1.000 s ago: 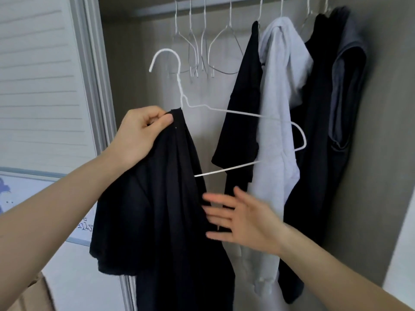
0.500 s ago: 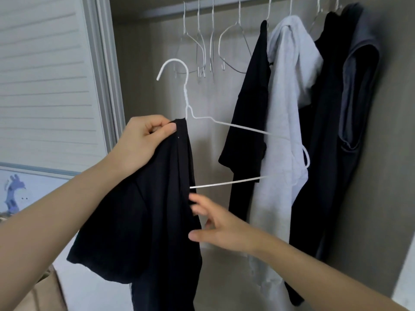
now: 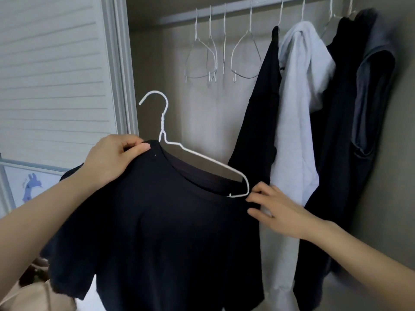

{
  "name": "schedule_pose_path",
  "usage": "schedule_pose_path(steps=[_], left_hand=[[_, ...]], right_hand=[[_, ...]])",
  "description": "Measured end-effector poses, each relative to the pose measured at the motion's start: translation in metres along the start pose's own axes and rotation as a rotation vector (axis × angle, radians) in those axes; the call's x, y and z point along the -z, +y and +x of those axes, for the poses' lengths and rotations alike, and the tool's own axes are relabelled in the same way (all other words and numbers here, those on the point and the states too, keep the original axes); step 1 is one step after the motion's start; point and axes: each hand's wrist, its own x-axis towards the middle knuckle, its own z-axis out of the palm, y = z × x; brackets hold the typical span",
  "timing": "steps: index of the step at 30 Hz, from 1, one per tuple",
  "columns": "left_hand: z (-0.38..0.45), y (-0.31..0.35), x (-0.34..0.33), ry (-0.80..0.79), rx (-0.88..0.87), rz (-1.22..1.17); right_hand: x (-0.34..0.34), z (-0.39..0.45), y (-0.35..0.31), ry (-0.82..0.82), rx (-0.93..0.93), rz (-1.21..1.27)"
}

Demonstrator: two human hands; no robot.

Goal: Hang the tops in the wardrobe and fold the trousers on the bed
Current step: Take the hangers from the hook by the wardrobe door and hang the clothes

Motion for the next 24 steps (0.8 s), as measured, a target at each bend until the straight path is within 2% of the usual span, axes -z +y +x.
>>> schedule_pose_path(steps=[4, 10, 14, 16, 20, 22, 24], left_hand=[[-0.004, 0.010, -0.008, -0.052, -0.016, 0.070], [-0.003, 0.046, -0.040, -0.088, -0.185, 0.100], [0.005, 0.031, -0.029, -0.049, -0.128, 0.095], [0.008, 0.016, -0.021, 0.006, -0.057, 0.054], [0.015, 0.008, -0.024, 0.128, 0.023, -0.077], [0.018, 0.009, -0.025, 0.147, 0.039, -0.153], [0.022, 0.006, -0.023, 0.158, 0.044, -0.202]], right_hand=[[0.021, 0.009, -0.005, 0.091, -0.005, 0.190], [0.030, 0.035, -0.044, 0.268, -0.035, 0.480], [0.053, 0.031, -0.032, 0.442, -0.140, 0.651], [0.067, 0.023, -0.019, 0.440, -0.166, 0.647], [0.084, 0.018, -0.013, 0.453, -0.130, 0.432], [0.093, 0.018, -0.013, 0.484, -0.201, 0.384], [0.103, 0.018, -0.010, 0.444, -0.309, 0.311]])
